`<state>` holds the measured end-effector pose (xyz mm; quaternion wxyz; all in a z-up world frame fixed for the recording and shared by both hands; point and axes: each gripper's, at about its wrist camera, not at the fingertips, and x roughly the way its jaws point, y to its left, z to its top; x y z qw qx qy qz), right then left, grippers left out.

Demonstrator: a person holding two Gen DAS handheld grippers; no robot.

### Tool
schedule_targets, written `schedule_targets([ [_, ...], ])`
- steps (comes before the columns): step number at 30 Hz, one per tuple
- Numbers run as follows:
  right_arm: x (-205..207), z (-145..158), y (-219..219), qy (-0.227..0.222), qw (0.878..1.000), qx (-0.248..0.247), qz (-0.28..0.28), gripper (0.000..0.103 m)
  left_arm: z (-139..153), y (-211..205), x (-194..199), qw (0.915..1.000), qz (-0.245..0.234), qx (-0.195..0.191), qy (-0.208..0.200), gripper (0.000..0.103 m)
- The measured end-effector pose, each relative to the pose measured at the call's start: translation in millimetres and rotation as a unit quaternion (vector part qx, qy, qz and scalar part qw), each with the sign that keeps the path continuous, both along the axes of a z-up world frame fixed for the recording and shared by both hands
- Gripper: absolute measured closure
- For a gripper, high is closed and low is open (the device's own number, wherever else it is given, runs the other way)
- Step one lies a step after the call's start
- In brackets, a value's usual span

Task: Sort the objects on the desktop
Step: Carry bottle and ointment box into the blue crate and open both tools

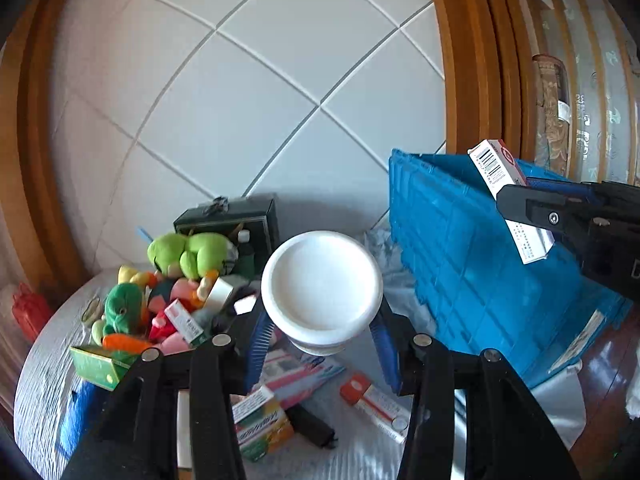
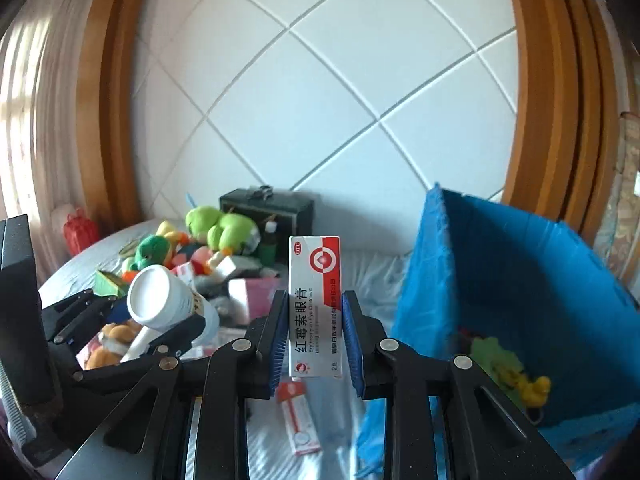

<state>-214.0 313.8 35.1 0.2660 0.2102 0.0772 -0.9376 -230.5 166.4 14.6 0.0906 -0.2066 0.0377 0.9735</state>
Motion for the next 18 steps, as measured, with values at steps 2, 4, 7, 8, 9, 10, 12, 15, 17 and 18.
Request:
schedule_targets([
  [2, -13, 18, 25, 0.006, 1.0, -0.012, -0.011, 0.077, 20, 22, -7, 0.9997, -0.011, 0.001, 0.021, 0.057],
  [4, -24, 33, 51, 0.014, 0.999, -0.015, -0.029, 0.077, 39, 45, -17, 0.9991, -0.024, 0.003, 0.035, 0.057],
  [7, -44, 52, 86, 0.034, 0.998, 0.0, -0.058, 0.077, 65, 84, -30, 0.9975, -0.045, 0.003, 0.055, 0.057],
  [8, -52, 58, 97, 0.038, 0.997, 0.007, -0.065, 0.077, 74, 98, -34, 0.997, -0.051, 0.001, 0.058, 0.057],
  [9, -61, 62, 109, 0.041, 0.996, 0.012, -0.072, 0.077, 81, 111, -36, 0.9965, -0.057, 0.003, 0.061, 0.057],
  [10, -69, 65, 119, 0.043, 0.996, 0.019, -0.079, 0.077, 87, 122, -39, 0.996, -0.064, 0.005, 0.062, 0.057],
  [12, -87, 71, 138, 0.045, 0.994, 0.031, -0.091, 0.077, 100, 149, -45, 0.9954, -0.074, 0.005, 0.061, 0.057],
  [15, -114, 76, 168, 0.035, 0.993, 0.042, -0.102, 0.077, 110, 187, -57, 0.9947, -0.089, 0.001, 0.051, 0.057],
  [17, -129, 76, 186, 0.022, 0.993, 0.044, -0.103, 0.077, 113, 210, -67, 0.9948, -0.095, -0.002, 0.037, 0.057],
  [18, -134, 74, 195, 0.017, 0.993, 0.048, -0.104, 0.077, 113, 220, -72, 0.9949, -0.097, -0.003, 0.028, 0.057],
])
